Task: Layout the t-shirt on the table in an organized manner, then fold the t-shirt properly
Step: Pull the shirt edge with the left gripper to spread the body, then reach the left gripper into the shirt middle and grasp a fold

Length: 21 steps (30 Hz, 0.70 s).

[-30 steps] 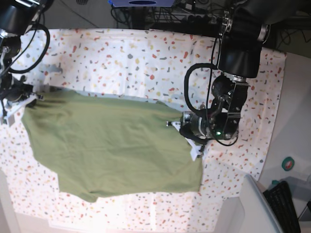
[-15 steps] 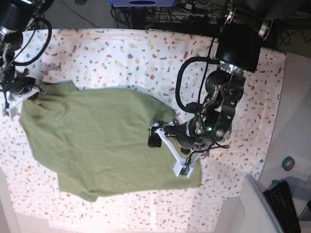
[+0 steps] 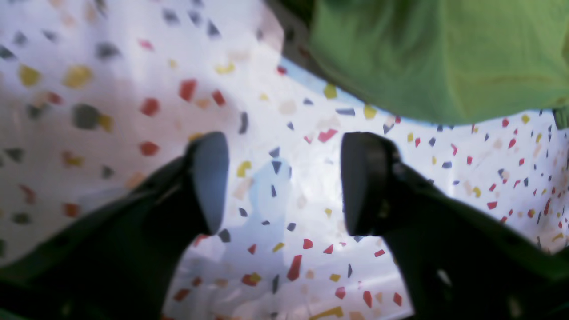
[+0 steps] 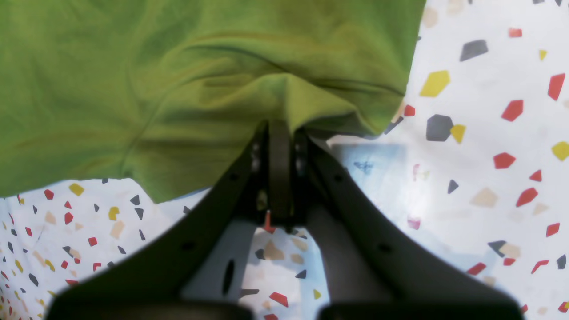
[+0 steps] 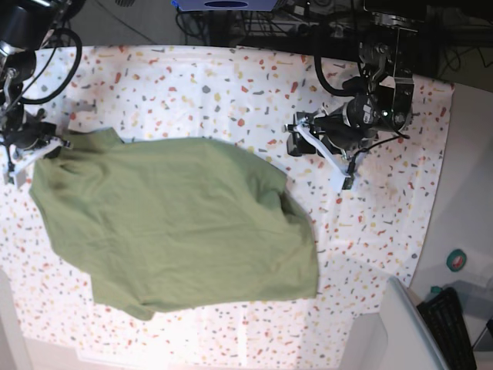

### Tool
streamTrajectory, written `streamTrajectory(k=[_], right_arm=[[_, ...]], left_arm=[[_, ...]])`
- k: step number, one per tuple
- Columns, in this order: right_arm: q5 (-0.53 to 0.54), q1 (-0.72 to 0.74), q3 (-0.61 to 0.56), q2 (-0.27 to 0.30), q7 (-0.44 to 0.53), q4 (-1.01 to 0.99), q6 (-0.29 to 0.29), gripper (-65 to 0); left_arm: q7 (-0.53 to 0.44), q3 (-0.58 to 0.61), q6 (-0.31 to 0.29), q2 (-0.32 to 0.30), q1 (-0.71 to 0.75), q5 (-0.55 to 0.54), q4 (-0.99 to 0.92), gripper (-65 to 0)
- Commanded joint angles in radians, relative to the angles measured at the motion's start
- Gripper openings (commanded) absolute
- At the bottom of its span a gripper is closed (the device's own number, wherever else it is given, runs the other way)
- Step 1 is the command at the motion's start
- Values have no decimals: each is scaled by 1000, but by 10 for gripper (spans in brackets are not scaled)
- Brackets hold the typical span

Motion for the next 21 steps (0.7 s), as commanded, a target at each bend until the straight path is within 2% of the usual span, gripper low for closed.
streamTrajectory(k=[1,4,6,8,10,13,16,19,21], right_arm=[[9,14,4,18,14,17,3,-650],[9,14,4,18,14,17,3,-650],[9,12,4,18,14,17,3,-650],[9,3,2,18,14,19,3,-650],[9,-2,2,18,14,19,3,-650],[9,-5,2,18,14,19,3,-650],[9,-6,2,18,14,19,3,-650],[9,-6,2,18,14,19,3,-650],[9,-6,2,18,14,19,3,-650]], left_arm=[[-23,-1,-2,-4,-17,-10,-4,-309],[-129,-6,-2,13,-21,-10,-89,-304],[-221,3,-2,14,-25,-10,-136,-276],[-269,8,-4,17,-48,-11,-164,-232],[-272,8,-5,19,-72,-11,-173,-181],[-273,5,-5,19,-118,-11,-178,-153],[-273,19,-5,20,-181,-11,-219,-155],[-273,114,-5,30,-249,-11,-307,-161],[-273,163,-5,31,-275,-10,-363,-222]])
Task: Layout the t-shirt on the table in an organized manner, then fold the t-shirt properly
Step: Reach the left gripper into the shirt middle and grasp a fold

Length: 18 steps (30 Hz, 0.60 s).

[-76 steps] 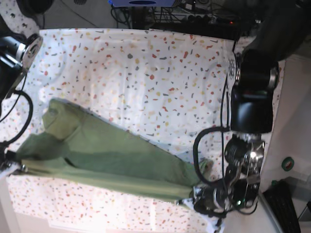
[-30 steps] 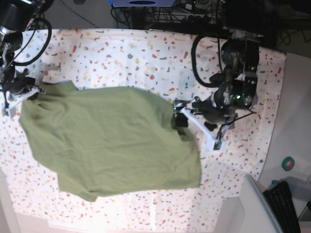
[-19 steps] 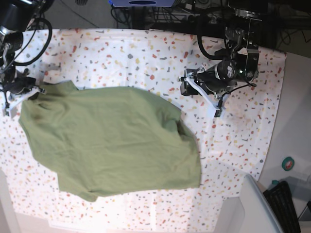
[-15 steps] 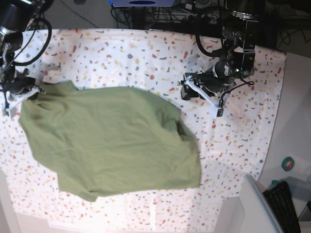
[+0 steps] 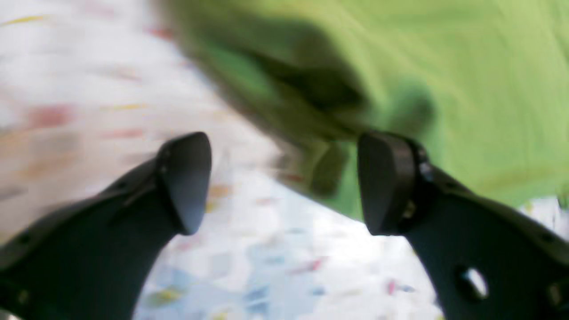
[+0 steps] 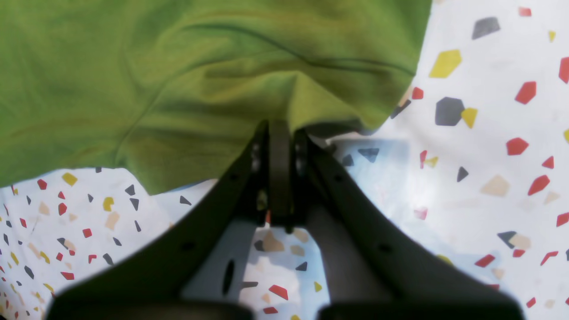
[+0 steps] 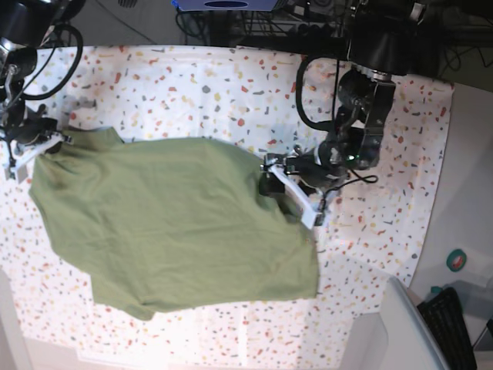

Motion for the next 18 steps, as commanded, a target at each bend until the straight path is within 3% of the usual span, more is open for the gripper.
streamTrajectory(k=[1,5,10,12,15,18], right_arm=[[9,11,3,18,15,19,3,-650],[9,11,3,18,15,17,3,-650],[9,11,1,17,-4,20,3,-650],[9,18,-9,12,-50,31,3,-650],[10,12,-54,-17,-62,94,3,-650],[10,0,-61,-40,-71,163,3,-650]], left_arm=[[-14,6,-4,-4,-19,-6,-6,-291],[-15,-54,-4,-4,-19,-4,-41,-650],[0,-175,6,-23,56,5,139,-650],[77,-172,70,-49,99,46,269,-650],[241,-57,205,-50,85,177,396,-650],[376,135,256,-47,-7,332,413,-650]])
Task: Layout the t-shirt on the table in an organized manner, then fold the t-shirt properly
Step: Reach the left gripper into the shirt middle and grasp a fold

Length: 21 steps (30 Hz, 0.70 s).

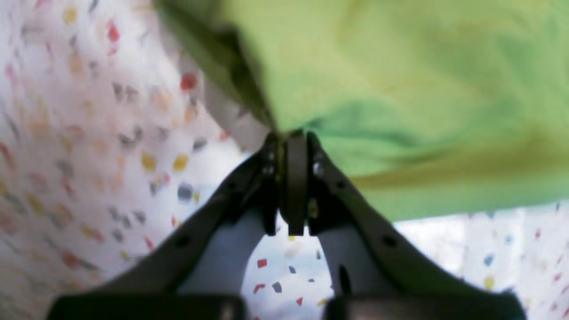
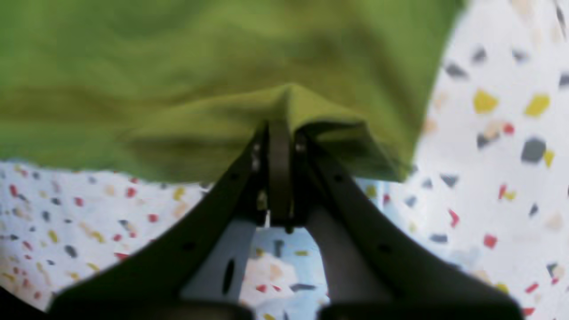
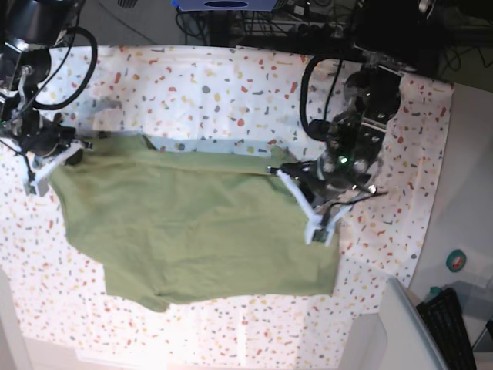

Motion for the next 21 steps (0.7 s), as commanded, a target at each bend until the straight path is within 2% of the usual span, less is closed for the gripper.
streamTrajectory(k=[1,5,7,10,12,15,17,21], right_arm=[[-4,0,8,20,13,31,0,-650],[-4,-2,8,23,-13,40,0,-650],[-4,-2,8,23,-17,41,0,-650],[-4,-5,8,24,-19,41,0,-650],[-4,-6,8,24,-22,41,0,-650],[-4,-6,7,24,-22,40,0,-650],[-6,-6,7,24,-22,40,0,-650],[-6,-8,7,26,-22,40,0,-650]], left_arm=[[12,54,0,3,-49,25,17,-650],[46,259,-3,37,-202,73,-58,-650],[43,342,-3,69,-285,71,-176,-650],[34,453,-3,152,-403,71,-442,-650],[-38,512,-5,221,-457,71,-613,-650],[-159,591,-5,293,-503,71,-791,-650],[-181,629,-5,321,-510,71,-837,-650],[-187,655,-5,324,-481,71,-773,-635]])
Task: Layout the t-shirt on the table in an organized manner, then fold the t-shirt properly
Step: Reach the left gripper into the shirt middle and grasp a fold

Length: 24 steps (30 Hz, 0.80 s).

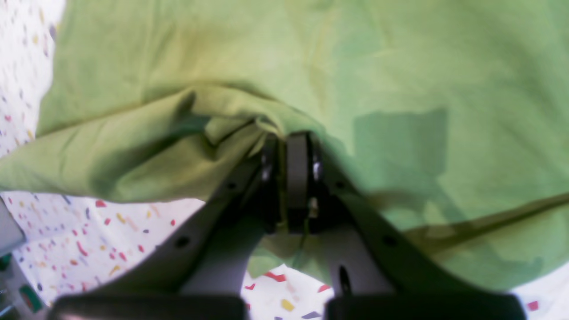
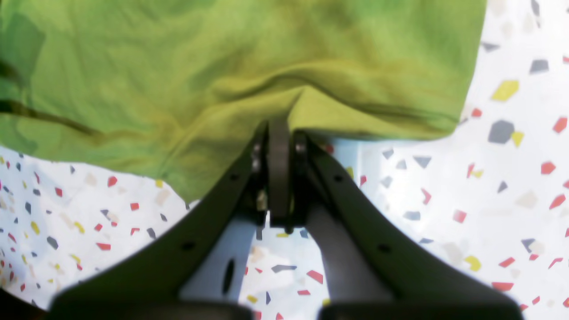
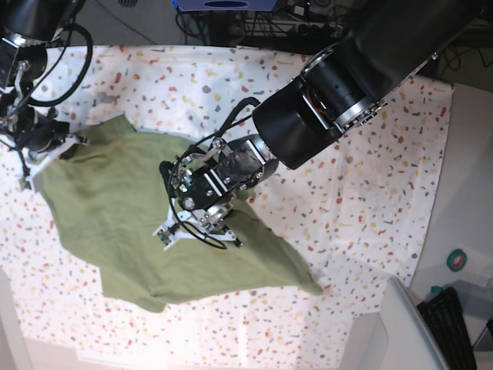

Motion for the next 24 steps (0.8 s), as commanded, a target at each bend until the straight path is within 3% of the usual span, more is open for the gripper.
streamTrajectory(k=[1,5,8,10,12,15,18,21,24], right_arm=[[9,11,4,18,13,19,0,-650],[9,11,4,27,13,17,0,-650],[9,11,4,30,13,17,0,-650],[9,9,4,30,13,17,0,-650],[9,0,4,30,19,17,0,-650],[9,-3,4,30,21,17,0,-650],[9,-3,4,30,21,17,0,-650],[9,-1,4,30,21,17,0,-650],[9,-1,4,30,21,17,0,-650]], left_arm=[[-13,-2,-2,15,-13,10,44,-574],[-6,-33,2,-25,34,8,197,-327],[26,-223,2,-83,140,8,380,-179],[19,-383,-1,-115,238,10,519,-130],[-27,-521,-1,-151,327,10,637,-133],[-110,-628,-8,-203,401,8,670,-193],[-127,-645,-117,-235,416,8,602,-288],[-127,-648,-214,-230,416,8,535,-331],[-127,-650,-232,-218,404,7,475,-327]])
